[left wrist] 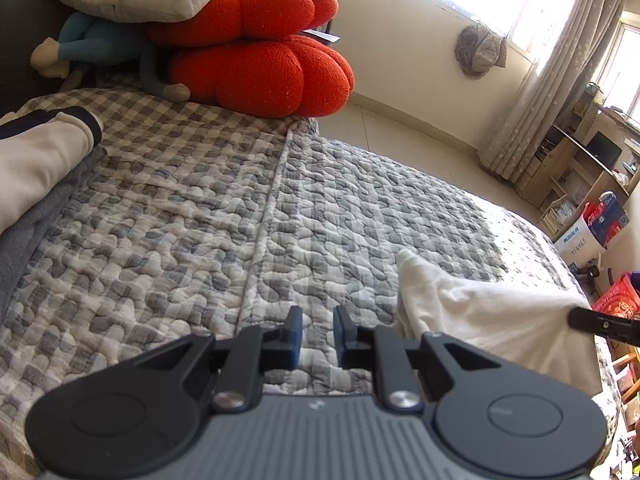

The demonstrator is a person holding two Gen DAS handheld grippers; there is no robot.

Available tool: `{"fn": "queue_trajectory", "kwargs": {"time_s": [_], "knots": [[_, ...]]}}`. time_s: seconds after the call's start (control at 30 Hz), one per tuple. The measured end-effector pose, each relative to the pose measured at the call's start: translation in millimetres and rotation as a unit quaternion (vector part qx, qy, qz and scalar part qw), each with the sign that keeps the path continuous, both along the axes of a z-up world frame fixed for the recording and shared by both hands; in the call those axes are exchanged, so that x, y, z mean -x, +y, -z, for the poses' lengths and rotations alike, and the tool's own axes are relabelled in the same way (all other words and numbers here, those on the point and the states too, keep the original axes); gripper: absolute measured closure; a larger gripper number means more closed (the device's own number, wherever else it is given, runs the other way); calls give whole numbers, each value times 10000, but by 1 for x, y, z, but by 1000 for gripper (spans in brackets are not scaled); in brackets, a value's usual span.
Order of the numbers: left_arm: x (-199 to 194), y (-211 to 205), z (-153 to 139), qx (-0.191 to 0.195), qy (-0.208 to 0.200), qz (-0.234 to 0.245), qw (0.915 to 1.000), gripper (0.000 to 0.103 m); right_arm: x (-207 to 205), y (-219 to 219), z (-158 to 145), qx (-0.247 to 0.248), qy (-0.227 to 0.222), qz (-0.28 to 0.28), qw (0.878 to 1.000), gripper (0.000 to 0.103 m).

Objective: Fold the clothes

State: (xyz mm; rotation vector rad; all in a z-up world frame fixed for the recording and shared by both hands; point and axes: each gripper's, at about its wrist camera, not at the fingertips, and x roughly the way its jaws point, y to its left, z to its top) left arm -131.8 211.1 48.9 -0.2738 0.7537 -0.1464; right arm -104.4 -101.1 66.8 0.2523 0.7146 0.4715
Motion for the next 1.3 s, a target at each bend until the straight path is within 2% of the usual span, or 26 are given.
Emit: {"fn": "queue_trajectory", "kwargs": {"time_s": [0.07,0.13,0.2,0.23,0.27,0.33,0.43,0.57,0.67,0.7,0.73,0.77,0.8,0.83,0.9,0.93,0.97,1.03,1.17,1.2,1.27,1.3], "knots": [[-1,-12,1,63,59,173,9998,82,-1,-17,12,16,228,24,9997,90],[-3,-24,3,161,135,311,9993,65,-4,-31,28,-126,578,5,9982,86],[-5,-34,4,296,186,421,9985,54,-10,-44,38,-546,856,149,9947,83],[-7,-39,5,362,206,471,9980,50,-14,-49,41,-708,946,226,9927,77],[-10,-45,6,411,230,504,9976,48,-17,-54,43,-870,1036,302,9903,67],[-19,-54,7,424,281,509,9974,42,-29,-58,43,-979,1126,339,9882,59],[-39,-70,12,238,392,462,9979,42,-49,-55,49,-994,1335,258,9857,50],[-61,-83,18,52,445,360,9983,44,-76,-51,57,-1014,1612,151,9816,50],[-75,-86,20,216,297,395,9985,59,-83,-47,55,-1009,1478,120,9838,50],[-76,-88,20,262,226,464,9983,69,-84,-44,55,-962,1418,118,9851,50],[-76,-90,21,292,145,550,9980,78,-85,-42,55,-915,1358,115,9864,54],[-75,-91,22,271,79,616,9977,79,-85,-40,55,-868,1298,113,9877,82],[-74,-93,22,241,20,659,9975,82,-83,-35,54,-614,1133,164,9915,89],[-74,-93,21,260,-27,685,9973,86,-81,-34,52,-545,993,209,9933,89],[-73,-89,18,461,-158,742,9961,88,-68,-35,40,-541,444,340,9970,90],[-72,-88,17,572,-230,762,9952,89,-61,-36,34,-567,223,358,9975,91],[-72,-86,17,660,-291,781,9943,89,-59,-37,33,-494,185,415,9977,91],[-76,-90,22,601,-275,819,9944,88,-54,-38,32,-337,126,534,9979,91],[-81,-97,34,409,-206,859,9953,84,-62,-37,58,33,371,607,9975,89],[-81,-96,33,400,-224,848,9953,80,-62,-38,59,21,328,665,9972,87],[-80,-90,30,457,-221,765,9958,73,-60,-44,54,-50,336,776,9964,74],[-80,-86,28,514,-209,703,9960,72,-57,-46,50,-45,309,869,9957,74]]}}
